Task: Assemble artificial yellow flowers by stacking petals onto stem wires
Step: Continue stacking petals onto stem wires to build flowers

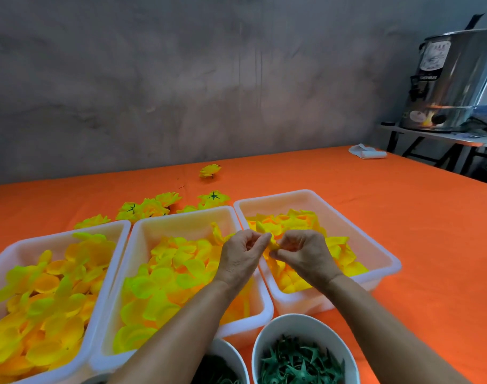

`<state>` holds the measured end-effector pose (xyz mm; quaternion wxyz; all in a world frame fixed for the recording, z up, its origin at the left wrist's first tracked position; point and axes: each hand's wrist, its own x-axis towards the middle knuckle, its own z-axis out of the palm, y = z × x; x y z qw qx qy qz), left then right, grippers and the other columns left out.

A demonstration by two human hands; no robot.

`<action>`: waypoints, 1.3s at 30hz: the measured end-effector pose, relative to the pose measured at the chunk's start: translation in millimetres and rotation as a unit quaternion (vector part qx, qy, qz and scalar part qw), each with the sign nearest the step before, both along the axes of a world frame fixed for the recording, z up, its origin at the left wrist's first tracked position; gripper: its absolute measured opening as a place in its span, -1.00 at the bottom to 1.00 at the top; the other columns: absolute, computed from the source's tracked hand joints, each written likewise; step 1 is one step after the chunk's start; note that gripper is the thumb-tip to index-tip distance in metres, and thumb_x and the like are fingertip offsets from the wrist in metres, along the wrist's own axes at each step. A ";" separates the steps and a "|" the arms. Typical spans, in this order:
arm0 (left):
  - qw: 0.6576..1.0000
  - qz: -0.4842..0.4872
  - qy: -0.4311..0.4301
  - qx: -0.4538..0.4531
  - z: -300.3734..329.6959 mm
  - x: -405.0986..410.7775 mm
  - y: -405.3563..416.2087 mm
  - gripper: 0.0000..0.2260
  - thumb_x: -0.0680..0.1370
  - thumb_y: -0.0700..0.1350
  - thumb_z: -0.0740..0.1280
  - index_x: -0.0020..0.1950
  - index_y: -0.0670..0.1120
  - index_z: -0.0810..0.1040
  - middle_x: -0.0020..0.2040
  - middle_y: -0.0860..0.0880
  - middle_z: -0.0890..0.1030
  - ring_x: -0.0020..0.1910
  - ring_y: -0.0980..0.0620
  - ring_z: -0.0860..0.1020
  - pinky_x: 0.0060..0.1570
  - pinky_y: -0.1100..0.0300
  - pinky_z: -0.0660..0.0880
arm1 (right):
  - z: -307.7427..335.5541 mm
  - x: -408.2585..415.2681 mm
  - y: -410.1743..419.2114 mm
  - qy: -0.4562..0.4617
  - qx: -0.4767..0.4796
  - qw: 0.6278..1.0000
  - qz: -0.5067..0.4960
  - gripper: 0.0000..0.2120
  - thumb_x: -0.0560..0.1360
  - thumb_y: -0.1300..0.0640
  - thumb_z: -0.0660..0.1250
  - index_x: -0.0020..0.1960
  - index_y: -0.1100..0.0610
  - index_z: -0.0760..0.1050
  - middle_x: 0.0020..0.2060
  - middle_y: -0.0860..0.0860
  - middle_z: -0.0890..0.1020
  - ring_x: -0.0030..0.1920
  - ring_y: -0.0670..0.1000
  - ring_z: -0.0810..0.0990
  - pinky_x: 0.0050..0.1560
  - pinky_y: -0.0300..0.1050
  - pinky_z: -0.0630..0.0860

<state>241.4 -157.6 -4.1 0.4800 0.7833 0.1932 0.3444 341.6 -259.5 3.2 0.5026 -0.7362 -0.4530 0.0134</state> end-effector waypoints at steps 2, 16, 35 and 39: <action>1.000 0.022 0.004 0.022 -1.8 1.2 -0.4 -0.80 0.51 -0.05 0.38 -0.13 -0.20 0.60 -0.17 -0.07 0.56 -0.20 0.11 0.51 -0.17 0.24 0.47 | -2.4 0.4 -0.3 -0.035 -0.013 0.999 -0.019 -0.84 0.25 0.29 0.56 -0.38 0.21 0.58 -0.53 -0.22 0.42 -0.46 -0.23 0.35 -0.36 -0.28 0.31; 0.998 0.027 0.036 0.046 -1.5 4.9 0.1 -0.67 0.53 -0.01 0.33 -0.15 -0.29 0.64 0.04 -0.09 0.54 0.07 0.02 0.51 0.09 0.11 0.47 | -2.1 -2.3 -0.5 -0.043 0.007 0.999 -0.025 -0.81 0.25 0.30 0.57 -0.37 0.21 0.55 -0.46 0.01 0.55 -0.41 -0.04 0.47 -0.31 -0.09 0.47; 0.998 -0.037 0.035 -0.035 -2.9 1.8 6.7 -0.89 0.53 -0.27 0.30 -0.18 -0.23 0.57 0.03 -0.01 0.52 0.05 0.14 0.47 0.01 0.39 0.39 | -4.6 11.4 -1.5 0.155 0.081 0.985 -0.010 -0.73 0.39 0.48 0.33 -0.27 0.12 0.46 -0.46 0.01 0.58 -0.40 0.00 0.61 -0.36 -0.22 0.49; 0.995 -0.048 0.072 0.046 -4.3 3.6 5.5 -0.89 0.52 -0.25 0.31 -0.15 -0.26 0.59 0.09 -0.05 0.50 0.13 0.05 0.44 0.13 0.23 0.39 | -3.7 12.8 -2.3 0.230 0.123 0.965 0.000 -0.73 0.42 0.44 0.35 -0.19 0.07 0.53 -0.42 -0.04 0.59 -0.44 -0.13 0.54 -0.41 -0.33 0.44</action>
